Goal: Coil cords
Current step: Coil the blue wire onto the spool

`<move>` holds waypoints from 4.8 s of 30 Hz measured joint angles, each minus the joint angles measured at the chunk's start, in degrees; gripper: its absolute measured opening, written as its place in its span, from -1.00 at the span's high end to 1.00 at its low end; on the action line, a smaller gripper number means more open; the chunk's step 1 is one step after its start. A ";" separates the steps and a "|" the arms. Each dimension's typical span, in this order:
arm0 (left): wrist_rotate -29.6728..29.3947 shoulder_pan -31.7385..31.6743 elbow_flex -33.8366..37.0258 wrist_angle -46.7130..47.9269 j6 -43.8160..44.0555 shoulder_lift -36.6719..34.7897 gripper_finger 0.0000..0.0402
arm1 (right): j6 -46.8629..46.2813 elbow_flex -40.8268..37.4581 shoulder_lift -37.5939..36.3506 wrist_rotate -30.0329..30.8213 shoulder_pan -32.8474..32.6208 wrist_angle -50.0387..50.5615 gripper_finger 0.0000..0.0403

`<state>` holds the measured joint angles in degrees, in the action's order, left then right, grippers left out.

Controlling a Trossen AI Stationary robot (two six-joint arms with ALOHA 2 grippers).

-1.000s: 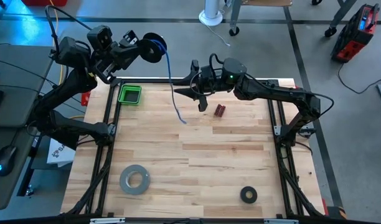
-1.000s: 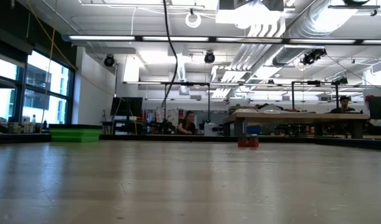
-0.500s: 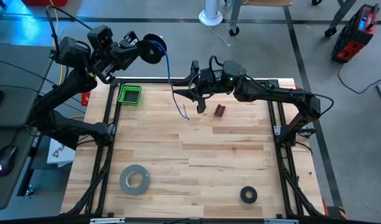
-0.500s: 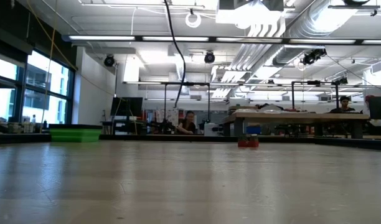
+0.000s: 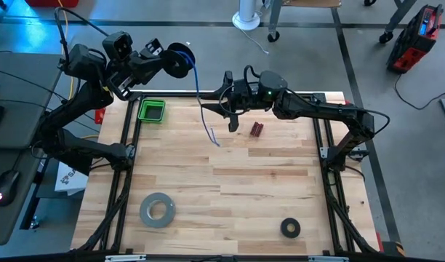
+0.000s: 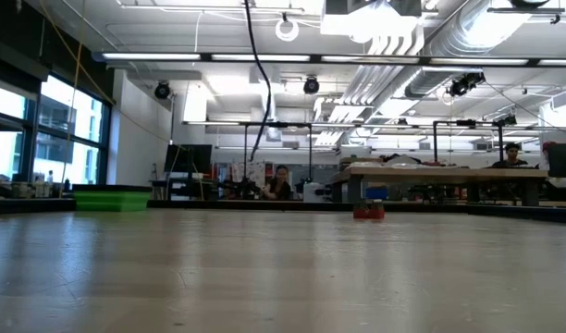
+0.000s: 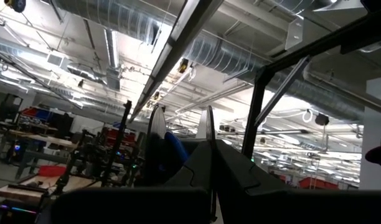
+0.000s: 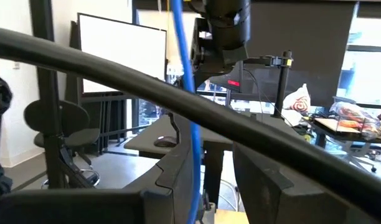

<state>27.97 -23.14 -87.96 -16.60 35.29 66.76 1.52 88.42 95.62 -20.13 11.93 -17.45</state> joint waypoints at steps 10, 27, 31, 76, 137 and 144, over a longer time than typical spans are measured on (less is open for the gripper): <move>-0.16 0.00 0.02 0.07 0.53 1.83 1.00 | 0.84 0.00 0.62 -2.41 -0.73 -0.05 0.45; 0.00 -0.85 0.01 0.49 0.56 -1.05 1.00 | 0.24 0.00 0.62 -2.38 -0.42 -0.10 0.45; 0.00 -0.83 0.00 0.48 0.55 -1.05 1.00 | 0.24 0.00 0.60 -2.38 -0.42 -0.18 0.45; -0.68 -0.81 0.01 0.90 0.04 -0.96 1.00 | 0.45 0.00 0.80 -0.23 -0.02 -0.04 0.45; -14.64 12.56 0.04 12.71 38.41 5.95 1.00 | 0.71 0.02 0.91 6.69 -5.91 -12.99 1.00; -10.46 13.14 0.00 20.07 42.21 4.60 1.00 | -1.61 0.02 0.91 6.65 -4.45 -14.05 1.00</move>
<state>17.51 -10.00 -87.96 3.47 77.49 71.36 -0.09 88.44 96.53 -13.47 7.49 -31.50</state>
